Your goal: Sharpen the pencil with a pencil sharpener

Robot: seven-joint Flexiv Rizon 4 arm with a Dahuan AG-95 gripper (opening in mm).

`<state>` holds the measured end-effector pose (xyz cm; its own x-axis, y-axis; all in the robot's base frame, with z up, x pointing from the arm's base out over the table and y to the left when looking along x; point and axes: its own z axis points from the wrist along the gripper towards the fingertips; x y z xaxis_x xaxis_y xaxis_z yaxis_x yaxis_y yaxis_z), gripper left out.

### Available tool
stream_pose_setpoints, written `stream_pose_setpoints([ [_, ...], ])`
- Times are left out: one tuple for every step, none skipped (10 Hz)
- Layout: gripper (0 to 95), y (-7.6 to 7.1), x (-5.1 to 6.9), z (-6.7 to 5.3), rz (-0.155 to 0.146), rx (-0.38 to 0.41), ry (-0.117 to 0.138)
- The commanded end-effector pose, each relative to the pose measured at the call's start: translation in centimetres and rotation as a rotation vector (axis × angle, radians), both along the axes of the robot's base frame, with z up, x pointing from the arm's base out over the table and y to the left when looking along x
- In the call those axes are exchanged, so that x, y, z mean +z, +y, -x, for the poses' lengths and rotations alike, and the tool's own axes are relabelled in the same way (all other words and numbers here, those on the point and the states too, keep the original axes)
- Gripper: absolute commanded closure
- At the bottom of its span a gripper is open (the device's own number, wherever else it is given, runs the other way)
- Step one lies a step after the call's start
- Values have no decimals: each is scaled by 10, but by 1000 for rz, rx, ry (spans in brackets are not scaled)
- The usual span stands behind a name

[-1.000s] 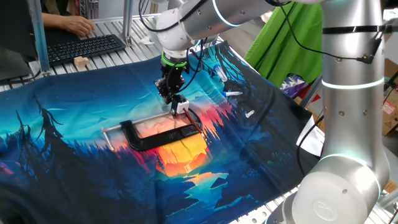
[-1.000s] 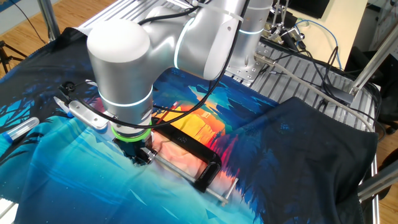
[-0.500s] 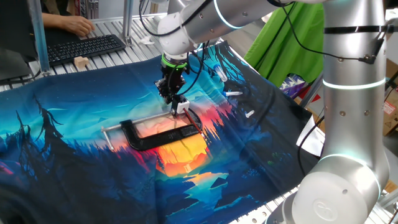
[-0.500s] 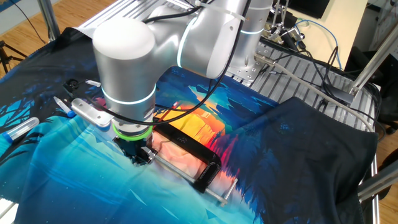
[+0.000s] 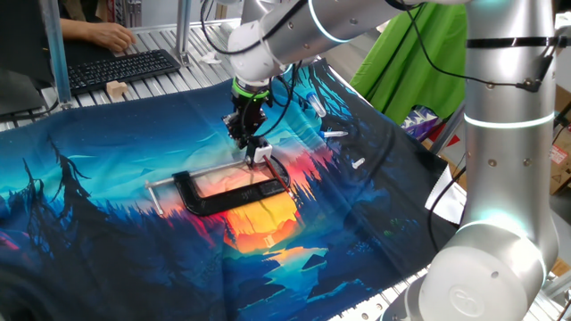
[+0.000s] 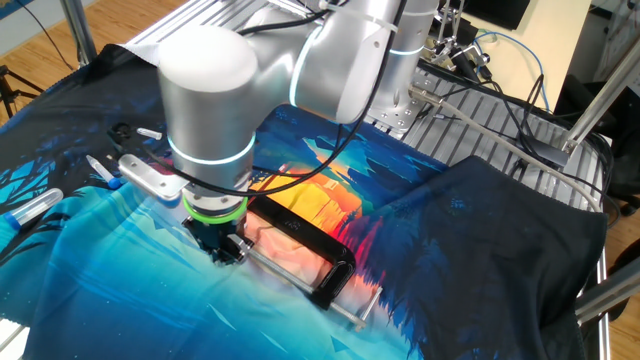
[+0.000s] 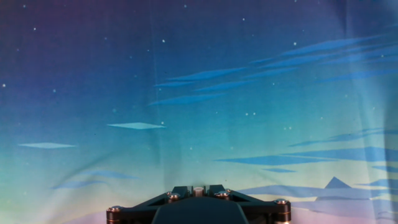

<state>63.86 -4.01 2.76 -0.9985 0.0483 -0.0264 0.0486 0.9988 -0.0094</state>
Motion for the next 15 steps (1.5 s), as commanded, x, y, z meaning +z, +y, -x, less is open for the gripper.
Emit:
stream_pose_setpoints([
  [950, 0, -2, 1, 4, -6, 4],
  [950, 1, -1, 1, 4, -10, 9],
  [950, 1, -1, 1, 3, -13, 6],
  [950, 1, -2, 1, 3, -16, 5],
  [950, 1, -2, 1, 5, -20, 10],
  [950, 1, -1, 1, 5, -25, 12],
  [950, 1, -1, 1, 5, -30, 10],
  [950, 0, -1, 1, 5, -34, 10],
  [950, 0, -1, 0, 5, -38, 11],
  [950, 0, -1, 0, 4, -43, 11],
  [950, 0, -1, 0, 4, -45, 11],
  [950, 0, -1, 0, 4, -48, 11],
  [950, 0, -1, 0, 5, -49, 11],
  [950, 0, -1, 0, 5, -52, 12],
  [760, 0, -1, 0, 5, -53, 12],
])
